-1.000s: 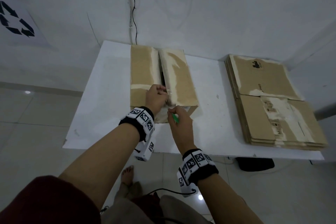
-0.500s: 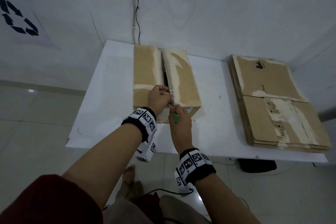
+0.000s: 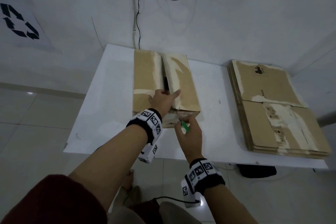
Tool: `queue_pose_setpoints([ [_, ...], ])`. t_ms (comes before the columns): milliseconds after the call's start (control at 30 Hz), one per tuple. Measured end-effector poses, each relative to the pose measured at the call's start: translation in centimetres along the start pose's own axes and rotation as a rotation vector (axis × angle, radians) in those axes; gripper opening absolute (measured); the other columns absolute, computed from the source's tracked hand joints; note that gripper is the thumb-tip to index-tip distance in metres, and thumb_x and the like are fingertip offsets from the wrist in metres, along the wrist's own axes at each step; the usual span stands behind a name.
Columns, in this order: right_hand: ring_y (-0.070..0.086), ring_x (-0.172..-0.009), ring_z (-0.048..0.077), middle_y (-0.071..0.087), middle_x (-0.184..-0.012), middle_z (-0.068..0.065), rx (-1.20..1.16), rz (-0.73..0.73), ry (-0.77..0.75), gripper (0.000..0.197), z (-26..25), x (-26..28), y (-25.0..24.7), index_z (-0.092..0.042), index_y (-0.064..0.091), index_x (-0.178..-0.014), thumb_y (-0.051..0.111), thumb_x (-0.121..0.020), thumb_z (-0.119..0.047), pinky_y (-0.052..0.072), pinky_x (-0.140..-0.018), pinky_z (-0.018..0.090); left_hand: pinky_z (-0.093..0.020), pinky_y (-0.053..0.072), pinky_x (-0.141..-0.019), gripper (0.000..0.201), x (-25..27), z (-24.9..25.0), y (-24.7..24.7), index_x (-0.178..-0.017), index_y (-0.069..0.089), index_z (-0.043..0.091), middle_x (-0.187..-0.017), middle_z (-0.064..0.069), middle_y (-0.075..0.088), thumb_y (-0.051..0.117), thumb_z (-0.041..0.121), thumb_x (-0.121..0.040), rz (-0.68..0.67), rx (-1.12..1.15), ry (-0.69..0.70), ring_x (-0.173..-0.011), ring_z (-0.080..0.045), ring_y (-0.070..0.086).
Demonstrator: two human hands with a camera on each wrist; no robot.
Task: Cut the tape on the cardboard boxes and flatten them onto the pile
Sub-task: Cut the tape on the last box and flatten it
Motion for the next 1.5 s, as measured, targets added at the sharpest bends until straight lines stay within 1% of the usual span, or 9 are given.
queue_pose_setpoints([
  [133,0.062,-0.082,0.007,0.063,-0.091,-0.009,-0.025,0.105,0.005,0.013,0.3,-0.6,-2.4,-0.021,0.053,-0.097,0.064,-0.092,-0.017,0.051,-0.066,0.021,-0.046,-0.007,-0.117,0.051,0.6,1.4,0.0,-0.133,0.048,0.019,-0.114,-0.002,0.064,0.055,0.046,-0.091,-0.01,-0.494,0.136,-0.118,-0.022,0.053],
  [233,0.058,-0.076,0.009,0.062,-0.091,-0.005,-0.055,0.197,0.002,0.008,0.1,-2.4,-4.2,-0.018,0.054,-0.099,0.06,-0.095,-0.015,0.046,-0.061,0.015,-0.044,0.003,-0.116,0.035,0.5,1.8,-0.6,-0.125,0.049,0.021,-0.097,0.003,0.059,0.054,0.035,-0.093,-0.041,-0.582,0.181,-0.11,-0.022,0.055],
  [467,0.054,-0.088,0.006,0.058,-0.104,0.0,-0.042,0.222,0.074,0.007,1.2,-7.3,-5.6,-0.017,0.056,-0.105,0.054,-0.099,-0.017,0.043,-0.071,0.01,-0.048,0.021,-0.11,0.044,-2.4,4.1,-5.3,-0.135,0.044,0.03,-0.128,0.0,0.053,0.056,0.028,-0.093,-0.356,-0.931,0.217,-0.119,-0.026,0.049],
  [667,0.052,-0.093,0.011,0.055,-0.102,-0.006,-0.024,0.229,0.19,0.007,1.9,-9.2,-5.4,-0.017,0.052,-0.107,0.051,-0.101,-0.018,0.039,-0.071,0.01,-0.043,0.023,-0.1,0.031,-4.2,5.6,-7.3,-0.122,0.055,0.031,-0.121,-0.005,0.054,0.038,0.026,-0.097,-0.197,-1.304,0.362,-0.115,-0.029,0.049],
  [767,0.06,-0.08,0.011,0.061,-0.1,-0.006,-0.059,0.196,0.252,0.007,1.8,-8.3,-4.7,-0.018,0.05,-0.107,0.05,-0.102,-0.024,0.041,-0.059,0.007,-0.043,0.029,-0.1,0.039,-4.1,4.9,-6.2,-0.114,0.056,0.017,-0.117,-0.009,0.057,0.051,0.047,-0.09,-0.237,-1.315,0.375,-0.112,-0.03,0.049],
  [867,0.062,-0.076,0.009,0.065,-0.098,-0.004,-0.07,0.211,0.311,0.011,1.8,-7.8,-5.0,-0.02,0.052,-0.105,0.052,-0.1,-0.03,0.049,-0.063,0.023,-0.042,0.032,-0.101,0.063,-3.3,4.1,-3.5,-0.118,0.053,0.013,-0.12,-0.009,0.054,0.057,0.064,-0.081,-0.3,-1.225,0.442,-0.112,-0.028,0.048],
  [1100,0.065,-0.091,0.014,0.068,-0.092,-0.007,0.063,0.008,0.207,0.005,1.8,-11.8,-7.7,-0.027,0.066,-0.087,0.066,-0.09,-0.031,0.057,-0.079,0.036,-0.04,0.026,-0.101,0.084,-2.3,2.7,2.0,-0.128,0.048,0.021,-0.126,-0.006,0.045,0.072,0.069,-0.063,-0.36,-1.113,0.475,-0.12,-0.027,0.037],
  [1233,0.062,-0.093,0.007,0.069,-0.091,-0.018,0.471,-0.153,0.093,0.011,0.4,-15.1,-6.9,-0.043,0.066,-0.075,0.06,-0.083,-0.039,0.041,-0.091,0.048,-0.038,0.024,-0.098,0.086,-2.2,2.6,2.5,-0.128,0.048,0.024,-0.122,-0.005,0.043,0.077,0.065,-0.059,-0.331,-1.076,0.472,-0.117,-0.026,0.035],
  [1500,0.056,-0.089,0.007,0.064,-0.076,-0.018,0.817,-0.424,0.034,0.011,-1.0,-17.6,-6.1,-0.035,0.07,-0.076,0.064,-0.084,-0.035,0.012,-0.076,0.036,-0.037,0.023,-0.097,0.077,-1.8,2.8,2.7,-0.123,0.046,0.023,-0.121,-0.001,0.043,0.079,0.056,-0.061,-0.325,-1.044,0.516,-0.115,-0.022,0.036],
])
Point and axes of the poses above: each hand's wrist, its own x-axis away from the middle knuckle, its own y-axis out of the palm, z = x × y, the point moved 1 cm from there along -x, towards the middle knuckle
